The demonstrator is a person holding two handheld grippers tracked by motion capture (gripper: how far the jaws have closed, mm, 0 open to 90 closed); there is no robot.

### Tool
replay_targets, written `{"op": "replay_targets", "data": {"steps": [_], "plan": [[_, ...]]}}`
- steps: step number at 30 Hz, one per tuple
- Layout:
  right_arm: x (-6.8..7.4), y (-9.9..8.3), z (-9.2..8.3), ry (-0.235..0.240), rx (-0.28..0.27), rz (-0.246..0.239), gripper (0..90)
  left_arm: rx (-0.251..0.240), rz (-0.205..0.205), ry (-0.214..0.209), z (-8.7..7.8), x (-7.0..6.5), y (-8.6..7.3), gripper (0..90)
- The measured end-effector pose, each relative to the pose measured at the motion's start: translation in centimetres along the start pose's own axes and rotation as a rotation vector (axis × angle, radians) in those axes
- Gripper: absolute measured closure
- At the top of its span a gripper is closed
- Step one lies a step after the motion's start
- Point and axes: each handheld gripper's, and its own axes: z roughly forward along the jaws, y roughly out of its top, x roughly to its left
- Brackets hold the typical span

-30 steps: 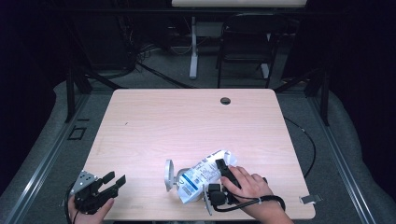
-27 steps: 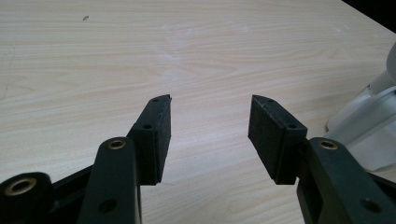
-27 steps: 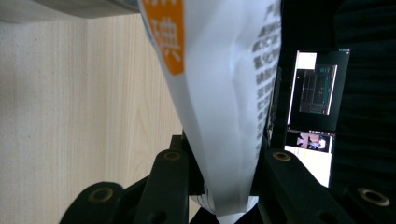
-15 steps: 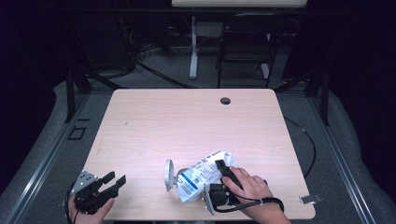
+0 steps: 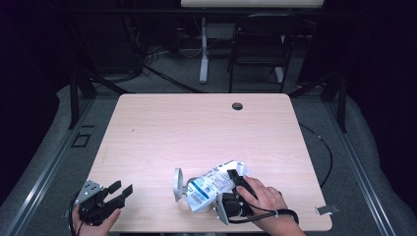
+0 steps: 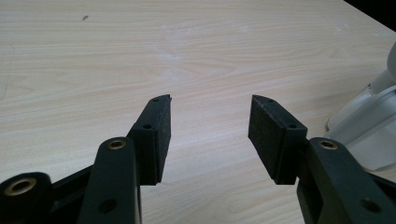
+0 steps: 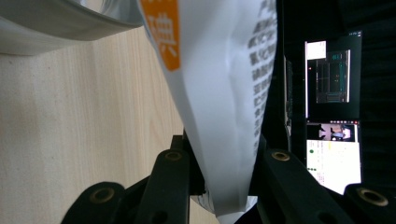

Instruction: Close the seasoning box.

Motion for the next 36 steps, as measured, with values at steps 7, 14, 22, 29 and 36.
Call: {"op": "replay_targets", "data": {"steps": [7,14,22,29,36], "plan": [[-0.05,-0.17,-0.06,0.01,-0.018,0.055,78.2,0.004,0.0,0.0,0.01,-0.03,-0.01,49.5],[0.0,-0.04,-0.32,0.024,-0.032,0.09,78.4,0.005,0.001,0.0,0.05,-0.03,-0.02,49.5],[0.21,-0.29,-0.08,0.05,-0.053,0.165,78.5,0.006,0.002,0.0,0.05,-0.02,-0.04,49.5],[0.05,-0.5,-0.13,0.082,-0.073,0.255,78.7,0.009,0.002,0.002,0.11,-0.04,-0.08,49.5],[-0.03,-0.38,-0.15,0.101,-0.092,0.309,78.8,0.014,0.001,-0.001,0.14,-0.03,-0.1,49.5]]}}
